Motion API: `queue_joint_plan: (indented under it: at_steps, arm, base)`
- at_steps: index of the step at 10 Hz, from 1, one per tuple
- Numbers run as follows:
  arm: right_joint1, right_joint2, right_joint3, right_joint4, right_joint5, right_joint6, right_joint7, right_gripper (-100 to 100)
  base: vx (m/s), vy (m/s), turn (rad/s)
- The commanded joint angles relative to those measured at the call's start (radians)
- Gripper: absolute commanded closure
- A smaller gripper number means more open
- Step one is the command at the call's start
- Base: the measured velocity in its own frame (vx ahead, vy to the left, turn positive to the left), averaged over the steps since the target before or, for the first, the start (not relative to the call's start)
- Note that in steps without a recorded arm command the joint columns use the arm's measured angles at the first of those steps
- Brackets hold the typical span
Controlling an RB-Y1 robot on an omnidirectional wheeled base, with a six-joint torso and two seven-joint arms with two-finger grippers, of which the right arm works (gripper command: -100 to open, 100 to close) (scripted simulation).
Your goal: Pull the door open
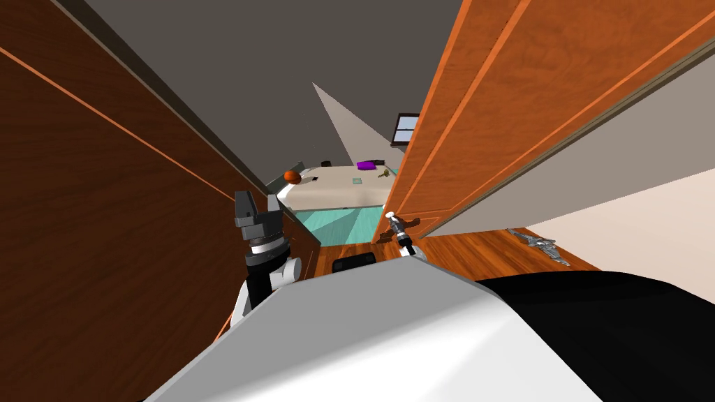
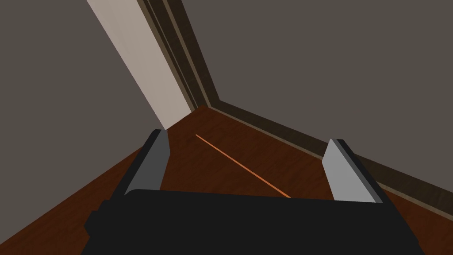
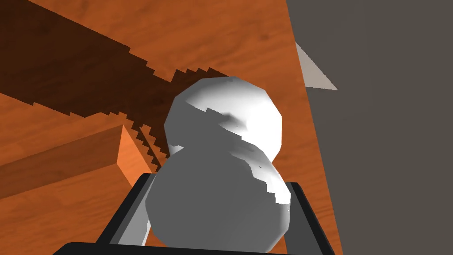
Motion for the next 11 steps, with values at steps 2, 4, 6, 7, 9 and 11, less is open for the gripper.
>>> queue_joint_plan:
  at_steps: [2, 4, 6, 7, 9, 11]
  arm:
    - [0.002, 0.006, 0.020, -0.003, -0.017, 0.005, -0.071, 100]
    - [0.000, 0.004, 0.029, -0.001, -0.029, 0.005, -0.116, 100]
    - [-0.003, 0.002, 0.038, 0.001, -0.042, 0.005, -0.157, 100]
    - [-0.006, 0.000, 0.048, 0.004, -0.055, 0.005, -0.189, 100]
    - [-0.008, -0.002, 0.058, 0.006, -0.068, 0.005, -0.235, 100]
    - [-0.011, -0.004, 0.069, 0.009, -0.083, 0.005, -0.279, 100]
  base:
    - [-0.029, -0.013, 0.020]
    - [-0.025, -0.010, 0.016]
    - [-0.036, -0.017, 0.025]
    - [-0.031, -0.017, 0.025]
    - [-0.028, -0.013, 0.020]
    - [-0.027, -0.007, 0.016]
